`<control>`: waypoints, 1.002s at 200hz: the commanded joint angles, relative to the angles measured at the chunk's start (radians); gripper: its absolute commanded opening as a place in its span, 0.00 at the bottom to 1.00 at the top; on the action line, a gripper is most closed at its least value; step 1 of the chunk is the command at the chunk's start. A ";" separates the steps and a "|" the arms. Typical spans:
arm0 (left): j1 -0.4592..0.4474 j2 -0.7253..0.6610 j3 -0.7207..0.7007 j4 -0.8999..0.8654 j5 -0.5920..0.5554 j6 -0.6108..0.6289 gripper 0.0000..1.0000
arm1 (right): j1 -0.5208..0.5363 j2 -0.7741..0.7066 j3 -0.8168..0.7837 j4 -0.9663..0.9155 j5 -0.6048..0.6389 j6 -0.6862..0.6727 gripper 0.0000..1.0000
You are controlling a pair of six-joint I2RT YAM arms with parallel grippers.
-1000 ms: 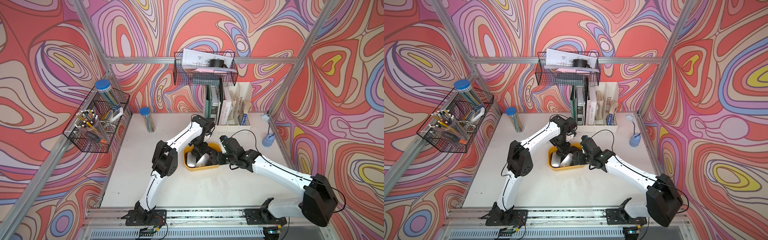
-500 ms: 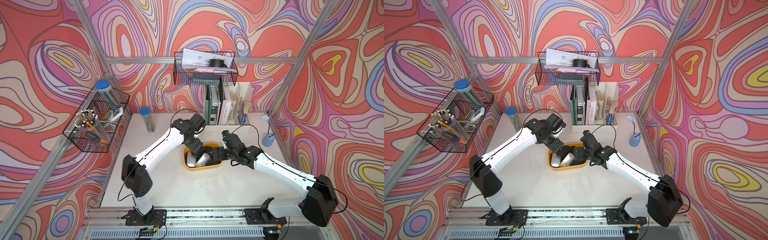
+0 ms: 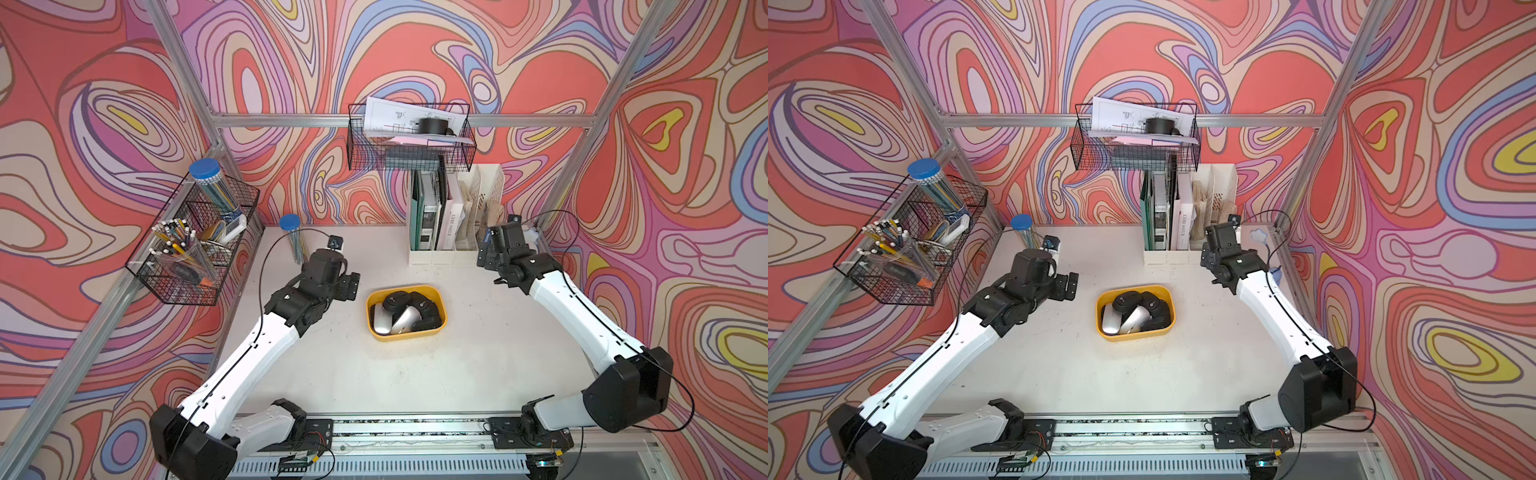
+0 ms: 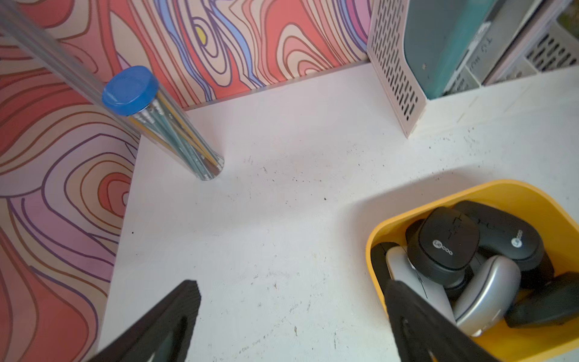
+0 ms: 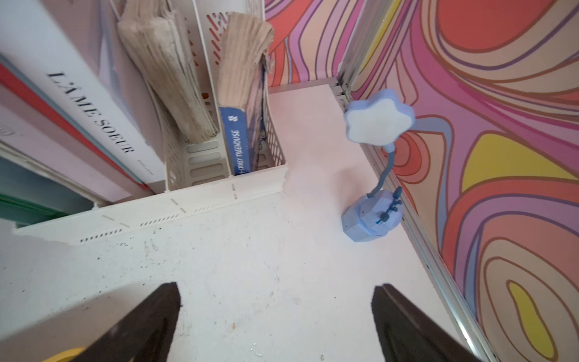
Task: Put the mouse in the storage box
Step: Reset both arms
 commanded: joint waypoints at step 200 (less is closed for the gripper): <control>0.422 0.185 -0.776 1.272 0.178 0.128 0.99 | -0.029 -0.111 -0.453 0.703 -0.532 -0.409 0.98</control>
